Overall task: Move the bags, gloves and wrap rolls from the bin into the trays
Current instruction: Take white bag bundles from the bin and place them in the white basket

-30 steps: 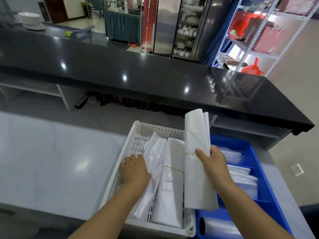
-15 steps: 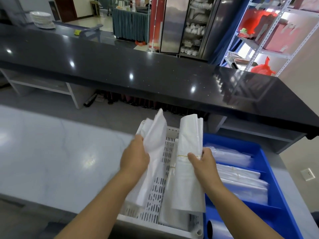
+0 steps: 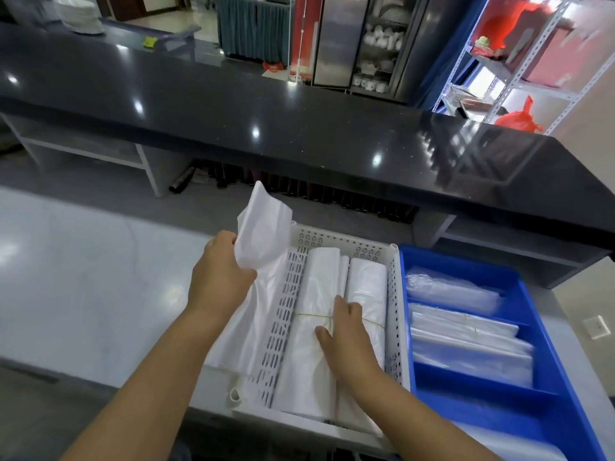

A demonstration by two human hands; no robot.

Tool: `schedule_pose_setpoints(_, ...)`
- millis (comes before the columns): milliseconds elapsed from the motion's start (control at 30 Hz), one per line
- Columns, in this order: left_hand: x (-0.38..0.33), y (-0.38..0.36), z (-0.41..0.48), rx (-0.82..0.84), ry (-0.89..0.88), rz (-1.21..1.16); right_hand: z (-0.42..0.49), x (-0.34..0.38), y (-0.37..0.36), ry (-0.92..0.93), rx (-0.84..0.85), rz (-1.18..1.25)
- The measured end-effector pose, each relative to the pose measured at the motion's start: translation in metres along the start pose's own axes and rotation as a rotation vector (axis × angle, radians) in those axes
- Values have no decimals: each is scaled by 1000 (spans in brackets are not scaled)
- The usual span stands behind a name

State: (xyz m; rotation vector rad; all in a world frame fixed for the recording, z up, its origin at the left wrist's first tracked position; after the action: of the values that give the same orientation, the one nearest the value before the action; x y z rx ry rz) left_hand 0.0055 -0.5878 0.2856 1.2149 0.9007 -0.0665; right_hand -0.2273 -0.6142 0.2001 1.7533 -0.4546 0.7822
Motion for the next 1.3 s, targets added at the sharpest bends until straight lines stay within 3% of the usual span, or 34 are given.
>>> schedule_pose_setpoints(100,-1,-3,1,-2,-8,-17,1,10,3,129,-67,-354)
schedule_pose_setpoints(200,-9,-7,2,0,-43,-48,4,13,-6,179,-7,-431)
schedule_pose_setpoints(300,-24,-20,-2,42,-72,-94,11,10,16,173,-47,-278)
schedule_pose_setpoints(400,-44,-51,-18,139,-84,-175,14,-3,68,134,-222,-74)
schedule_pose_setpoints(533,-66,-110,-57,284,-56,-289,11,-26,118,84,-379,-8)
schedule_pose_setpoints(733,-60,-158,-84,373,-41,-120,8,-49,133,56,-394,33)
schedule_pose_setpoints(933,-67,-149,-90,285,-100,-37,10,-46,127,78,-344,41)
schedule_pose_setpoints(1033,-86,-143,-103,176,-385,255,14,-40,122,132,-305,-12)
schedule_pose_setpoints(1133,-98,-157,-130,321,-672,409,27,-26,105,243,-188,-108)
schedule_pose_setpoints(1300,-82,-167,-144,456,-679,490,57,-17,41,254,177,-329)
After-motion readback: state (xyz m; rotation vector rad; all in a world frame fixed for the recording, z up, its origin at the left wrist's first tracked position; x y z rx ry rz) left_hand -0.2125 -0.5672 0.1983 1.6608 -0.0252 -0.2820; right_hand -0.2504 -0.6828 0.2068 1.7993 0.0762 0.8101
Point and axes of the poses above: each hand's wrist, its own z-axis towards the middle knuckle, its own y-axis out of the back of the hand, x = y × z, the point moved 9 cm from there along z, towards the middle knuckle, and after that the axes turned 8 degrees about z, right-handed, at the moved point
